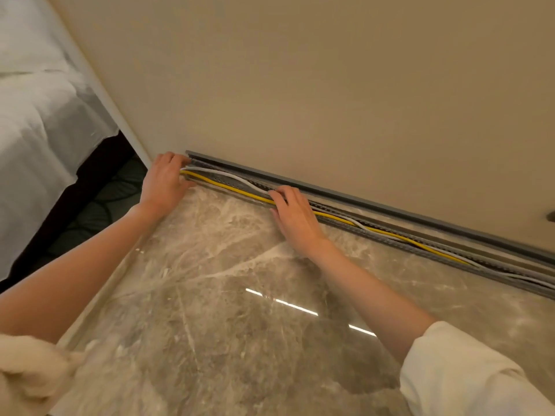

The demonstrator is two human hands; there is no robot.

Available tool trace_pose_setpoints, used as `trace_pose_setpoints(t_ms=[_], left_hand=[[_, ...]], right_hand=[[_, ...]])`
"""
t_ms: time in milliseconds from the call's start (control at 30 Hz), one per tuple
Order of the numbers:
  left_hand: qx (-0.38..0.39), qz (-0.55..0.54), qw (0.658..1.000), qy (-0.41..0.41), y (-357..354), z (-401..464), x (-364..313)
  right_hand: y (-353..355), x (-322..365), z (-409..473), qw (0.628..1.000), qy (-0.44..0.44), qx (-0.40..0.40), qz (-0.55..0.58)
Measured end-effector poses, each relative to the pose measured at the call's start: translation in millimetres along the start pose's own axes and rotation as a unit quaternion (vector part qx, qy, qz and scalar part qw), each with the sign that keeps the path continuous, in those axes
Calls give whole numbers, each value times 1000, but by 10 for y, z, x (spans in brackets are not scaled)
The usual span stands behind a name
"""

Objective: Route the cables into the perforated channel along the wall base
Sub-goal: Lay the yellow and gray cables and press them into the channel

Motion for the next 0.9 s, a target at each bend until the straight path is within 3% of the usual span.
trace_pose_setpoints(t_ms=[433, 600, 767, 900], left_hand=[[51, -72, 993, 77, -214, 109, 434], [47, -112, 985, 122, -278, 131, 482], [46, -90, 990, 101, -241, 146, 440], [65, -9, 997, 39, -101, 158, 324]], right_hand=[[2, -213, 57, 998, -19, -50, 23], [-52, -361, 75, 997, -43, 17, 62], [-15, -283, 92, 998, -1, 70, -9], [-46, -283, 107, 995, 32, 99, -8]])
Point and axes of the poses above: each hand's wrist, its own z-axis towards the middle knuckle, its own y-axis out of the back of the hand, x = y × z, the point moved 9 cm from there along z, towards the middle knuckle, and after that the axes turned 10 degrees about x, right-handed, at the moved point
